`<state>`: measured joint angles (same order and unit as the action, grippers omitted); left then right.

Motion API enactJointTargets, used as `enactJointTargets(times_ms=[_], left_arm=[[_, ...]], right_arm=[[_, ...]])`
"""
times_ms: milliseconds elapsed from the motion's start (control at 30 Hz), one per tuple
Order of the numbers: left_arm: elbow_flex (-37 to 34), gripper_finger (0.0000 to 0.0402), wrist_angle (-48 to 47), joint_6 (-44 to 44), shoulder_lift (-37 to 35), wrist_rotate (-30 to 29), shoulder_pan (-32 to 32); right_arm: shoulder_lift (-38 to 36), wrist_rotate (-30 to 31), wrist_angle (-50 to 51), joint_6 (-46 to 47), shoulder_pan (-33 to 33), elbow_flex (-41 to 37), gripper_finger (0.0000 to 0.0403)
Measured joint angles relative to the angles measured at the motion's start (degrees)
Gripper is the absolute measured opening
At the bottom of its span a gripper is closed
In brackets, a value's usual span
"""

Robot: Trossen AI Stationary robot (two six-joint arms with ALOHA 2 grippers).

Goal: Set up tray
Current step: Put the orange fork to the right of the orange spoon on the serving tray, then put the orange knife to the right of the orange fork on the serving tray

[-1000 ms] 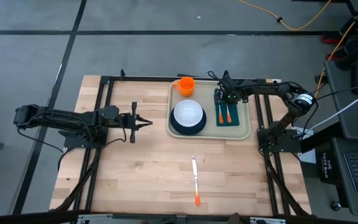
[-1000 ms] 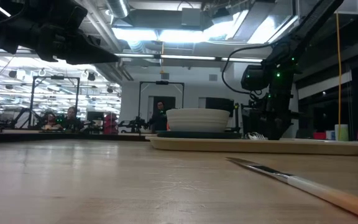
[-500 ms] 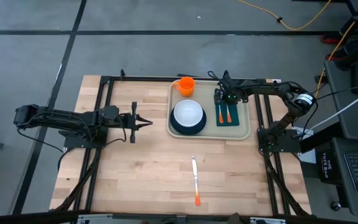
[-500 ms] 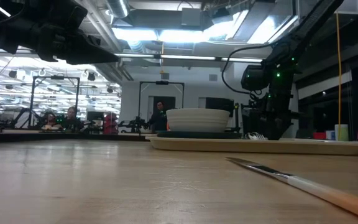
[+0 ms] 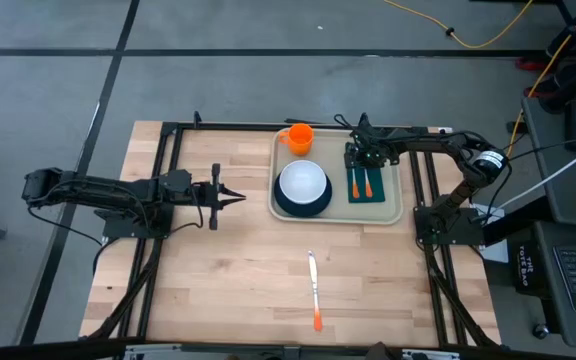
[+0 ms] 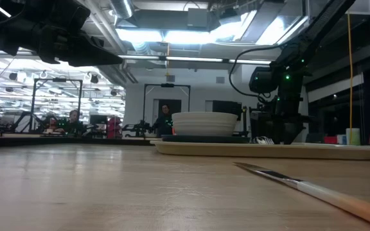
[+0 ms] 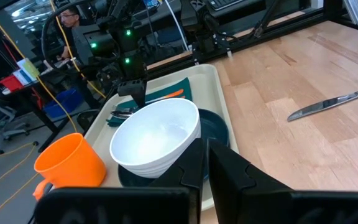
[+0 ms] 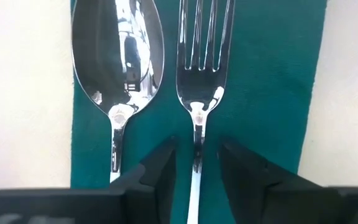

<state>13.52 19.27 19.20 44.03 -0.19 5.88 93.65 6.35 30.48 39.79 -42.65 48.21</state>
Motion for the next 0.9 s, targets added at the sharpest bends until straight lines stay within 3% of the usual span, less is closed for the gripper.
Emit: enactJointTargets(times_ms=[400,700,800,900], left_arm=[[0.00,0.0017,0.00,0.00,-0.02,-0.02,-0.01],[0.00,0.0017,0.02,0.00,-0.02,-0.02,0.00],[0.00,0.0017,0.02,0.00,-0.01,-0.25,-0.01],[0.00,0.0017,0.02,0.00,-0.01,-0.33,0.01]], right_arm=[[-1.05,-0.66,6.53,-4.19,0.02,4.67,0.0143],[-10.29,-0.23,11.80,-9.01,1.11,9.04,0.0143],[-14.63,2.80,13.01,-8.70,3.84,8.59,0.0143],[-18.15,11.06,17.83,-6.88,9.42,8.49,0.0143]])
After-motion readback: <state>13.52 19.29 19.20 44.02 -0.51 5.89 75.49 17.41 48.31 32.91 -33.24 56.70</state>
